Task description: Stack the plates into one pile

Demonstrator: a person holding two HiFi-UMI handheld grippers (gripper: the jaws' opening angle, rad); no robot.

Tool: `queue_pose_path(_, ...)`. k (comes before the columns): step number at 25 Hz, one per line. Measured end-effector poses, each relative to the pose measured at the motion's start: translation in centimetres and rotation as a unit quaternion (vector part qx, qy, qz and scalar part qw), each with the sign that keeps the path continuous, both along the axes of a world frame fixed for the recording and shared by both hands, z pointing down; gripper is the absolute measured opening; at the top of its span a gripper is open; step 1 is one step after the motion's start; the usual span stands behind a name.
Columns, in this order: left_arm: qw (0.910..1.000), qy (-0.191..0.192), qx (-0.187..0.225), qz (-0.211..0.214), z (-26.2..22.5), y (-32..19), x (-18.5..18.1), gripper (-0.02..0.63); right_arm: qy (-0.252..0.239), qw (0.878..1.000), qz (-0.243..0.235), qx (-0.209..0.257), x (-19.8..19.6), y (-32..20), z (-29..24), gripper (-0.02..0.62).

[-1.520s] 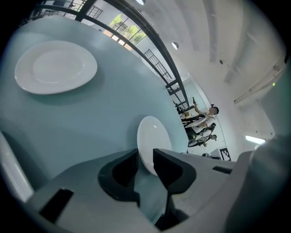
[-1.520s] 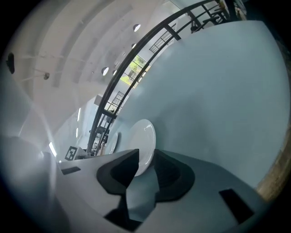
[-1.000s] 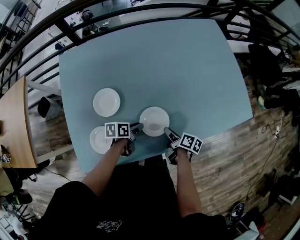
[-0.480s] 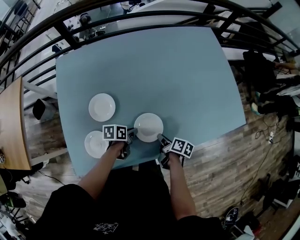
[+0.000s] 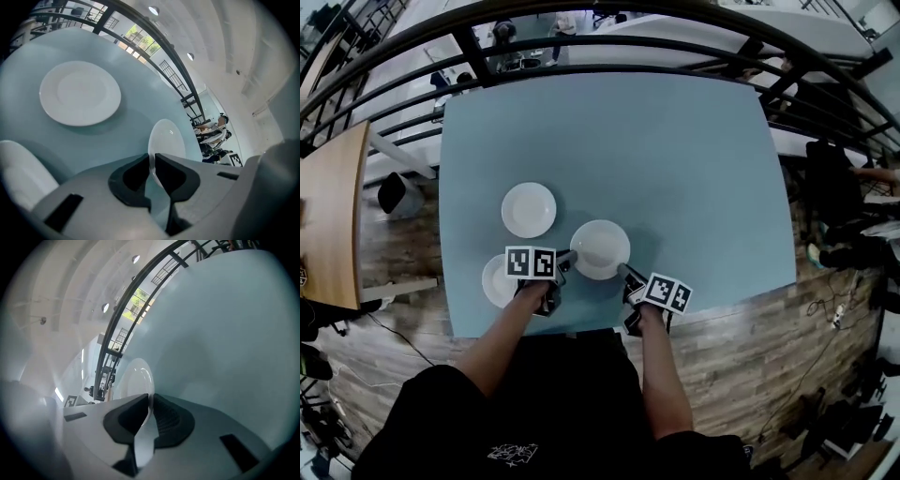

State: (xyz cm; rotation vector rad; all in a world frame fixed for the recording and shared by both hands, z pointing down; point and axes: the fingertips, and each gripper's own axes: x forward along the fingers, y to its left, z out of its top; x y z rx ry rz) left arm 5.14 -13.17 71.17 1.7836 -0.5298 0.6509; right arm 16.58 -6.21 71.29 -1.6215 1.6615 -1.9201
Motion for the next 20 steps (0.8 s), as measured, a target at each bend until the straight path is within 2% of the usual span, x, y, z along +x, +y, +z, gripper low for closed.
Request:
queue_pose_path(4, 0.9987, -0.003, 0.024, -0.045, -1.2, -1.9, -3.1, 0.046, -0.001, 0.999, -0.052, 0.015, -2.6, -3.0, -0.7, 0.035)
queue_pose_path(11, 0.9930, -0.014, 0.041, -0.110, -2.2, -5.5, -9.0, 0.046, 0.007, 0.991, -0.134, 0.026, -7.8, -8.0, -1.7, 0.035)
queue_pose_path(20, 0.9882, -0.034, 0.054, -0.140, -1.9, -9.9, -14.4, 0.046, 0.026, 0.981, -0.189, 0.027, -13.0, -13.3, -1.4, 0.035)
